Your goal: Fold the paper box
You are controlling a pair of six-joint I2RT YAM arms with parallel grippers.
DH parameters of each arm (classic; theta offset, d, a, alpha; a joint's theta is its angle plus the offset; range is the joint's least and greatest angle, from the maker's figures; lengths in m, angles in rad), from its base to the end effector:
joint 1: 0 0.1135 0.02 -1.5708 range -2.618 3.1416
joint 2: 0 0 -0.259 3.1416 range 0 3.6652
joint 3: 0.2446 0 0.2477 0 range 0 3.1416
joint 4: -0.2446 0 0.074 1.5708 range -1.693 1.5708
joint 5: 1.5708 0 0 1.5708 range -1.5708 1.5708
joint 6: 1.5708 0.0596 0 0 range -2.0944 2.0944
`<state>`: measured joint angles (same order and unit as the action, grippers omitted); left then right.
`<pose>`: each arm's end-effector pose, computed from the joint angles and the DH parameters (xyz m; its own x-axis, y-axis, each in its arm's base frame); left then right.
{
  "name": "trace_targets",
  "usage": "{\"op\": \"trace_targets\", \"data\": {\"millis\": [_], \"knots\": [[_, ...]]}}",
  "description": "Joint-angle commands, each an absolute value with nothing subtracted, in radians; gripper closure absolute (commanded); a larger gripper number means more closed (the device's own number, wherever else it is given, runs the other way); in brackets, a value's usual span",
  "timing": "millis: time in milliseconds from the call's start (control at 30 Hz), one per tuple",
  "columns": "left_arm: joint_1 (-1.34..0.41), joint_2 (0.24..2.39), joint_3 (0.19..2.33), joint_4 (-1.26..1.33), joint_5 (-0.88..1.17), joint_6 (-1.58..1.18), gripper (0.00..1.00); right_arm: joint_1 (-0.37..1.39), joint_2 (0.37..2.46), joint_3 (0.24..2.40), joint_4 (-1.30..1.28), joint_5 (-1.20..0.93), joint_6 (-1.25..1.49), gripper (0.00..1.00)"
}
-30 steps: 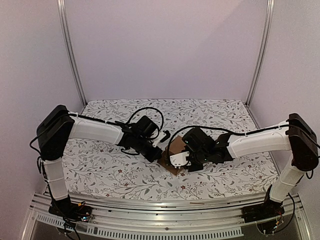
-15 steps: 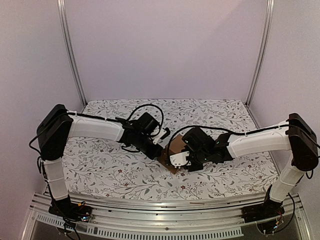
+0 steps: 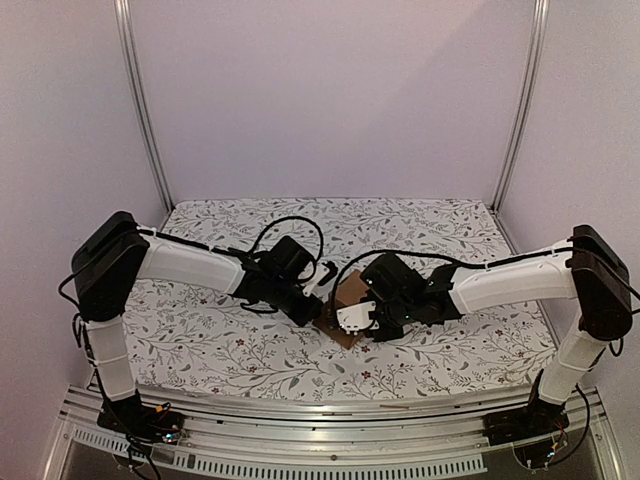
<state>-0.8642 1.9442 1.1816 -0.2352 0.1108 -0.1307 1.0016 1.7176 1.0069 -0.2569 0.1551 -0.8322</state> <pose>0.2559 -0.3100 0.1201 -0.6445 0.5555 -0.5254 0.7170 0.6778 -0.1628 0.1988 0.2937 0.1490 0.2816 -0.9153 -0.2879 -0.8567 -0.1047 -0.5051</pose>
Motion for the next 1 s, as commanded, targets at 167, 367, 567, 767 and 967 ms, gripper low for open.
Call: {"op": "trace_targets", "data": {"millis": [167,367,567,767,967], "knots": [[-0.902,1.901,1.099,-0.066,0.119,-0.129,1.0,1.005,1.801,0.987,-0.379,0.1,-0.81,0.65],[-0.901,1.935,1.177,-0.149,0.127,-0.135,1.0,1.003,1.8,0.987,-0.388,0.091,-0.816,0.65],[-0.9,1.966,1.298,-0.285,0.144,-0.141,1.0,1.004,1.801,0.98,-0.393,0.074,-0.832,0.65],[-0.893,2.029,1.447,-0.468,0.169,-0.136,1.0,1.005,1.805,0.982,-0.401,0.059,-0.839,0.65],[-0.881,2.041,1.461,-0.488,0.177,-0.144,1.0,1.005,1.809,0.983,-0.405,0.063,-0.836,0.65]]}}
